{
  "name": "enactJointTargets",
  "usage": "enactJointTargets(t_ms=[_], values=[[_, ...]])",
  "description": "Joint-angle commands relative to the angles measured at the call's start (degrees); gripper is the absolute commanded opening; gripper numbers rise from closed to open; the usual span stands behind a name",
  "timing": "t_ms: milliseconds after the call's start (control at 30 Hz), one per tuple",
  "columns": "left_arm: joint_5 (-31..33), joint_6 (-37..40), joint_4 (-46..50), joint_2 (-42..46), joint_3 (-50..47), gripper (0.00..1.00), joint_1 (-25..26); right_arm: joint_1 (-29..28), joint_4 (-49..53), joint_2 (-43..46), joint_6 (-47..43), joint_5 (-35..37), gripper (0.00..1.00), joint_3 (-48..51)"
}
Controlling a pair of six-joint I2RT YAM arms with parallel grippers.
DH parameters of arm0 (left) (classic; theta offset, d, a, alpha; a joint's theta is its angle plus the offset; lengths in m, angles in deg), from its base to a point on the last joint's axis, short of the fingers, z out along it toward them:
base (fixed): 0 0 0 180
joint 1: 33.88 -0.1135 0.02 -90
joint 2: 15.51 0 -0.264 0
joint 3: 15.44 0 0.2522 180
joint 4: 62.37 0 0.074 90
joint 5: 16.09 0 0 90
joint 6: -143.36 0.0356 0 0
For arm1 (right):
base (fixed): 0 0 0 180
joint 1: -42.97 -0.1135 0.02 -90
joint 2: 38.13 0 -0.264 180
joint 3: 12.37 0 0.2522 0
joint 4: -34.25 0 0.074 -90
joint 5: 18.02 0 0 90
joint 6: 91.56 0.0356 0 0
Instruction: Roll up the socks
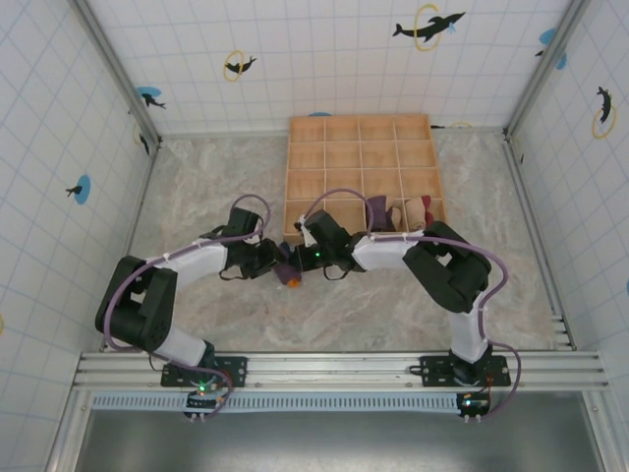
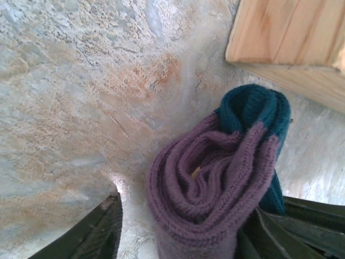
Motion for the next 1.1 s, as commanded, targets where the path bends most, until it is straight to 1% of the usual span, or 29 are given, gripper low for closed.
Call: enactJointTargets(t_ms=[0,100,233,300,367,500,800,867,1067], values=[[2.77,-0.74,6.35,1.23,-1.15,0.60,0.30,-0.25,2.56,0.51,0.39,-2.01,0.00,3.67],[3.68,-0.87,8.32,3.10,-0.05,0.65,0.15,0.40,0.87,1.41,1.06,-3.06,0.00,4.66],[3.36,-0.87,9.70,6.15,0.64,0.68,-1.05,1.33,-1.01,3.00,2.56,-3.97,0.00,6.09],[2.24,-0.96,9.28,7.83,0.60,0.70,-2.09,1.81,-1.11,3.78,3.03,-4.43,0.00,6.23],[-0.60,-1.08,7.75,9.31,-0.17,0.71,-3.54,2.24,-0.98,4.59,3.43,-4.58,0.00,6.16],[-4.07,-2.02,4.31,11.57,-1.76,0.71,-5.32,3.31,-0.06,5.74,4.26,-5.25,0.00,5.88],[-6.65,-2.87,3.35,11.36,-0.64,0.71,-5.54,7.72,0.03,10.33,9.40,-5.72,0.00,6.07],[-6.91,-3.32,2.77,10.78,-0.68,0.71,-5.51,8.87,0.55,11.07,9.88,-8.01,0.00,5.59],[-7.89,-3.86,2.03,10.42,-0.98,0.70,-5.52,12.65,0.82,13.15,11.10,-9.50,0.00,4.39]])
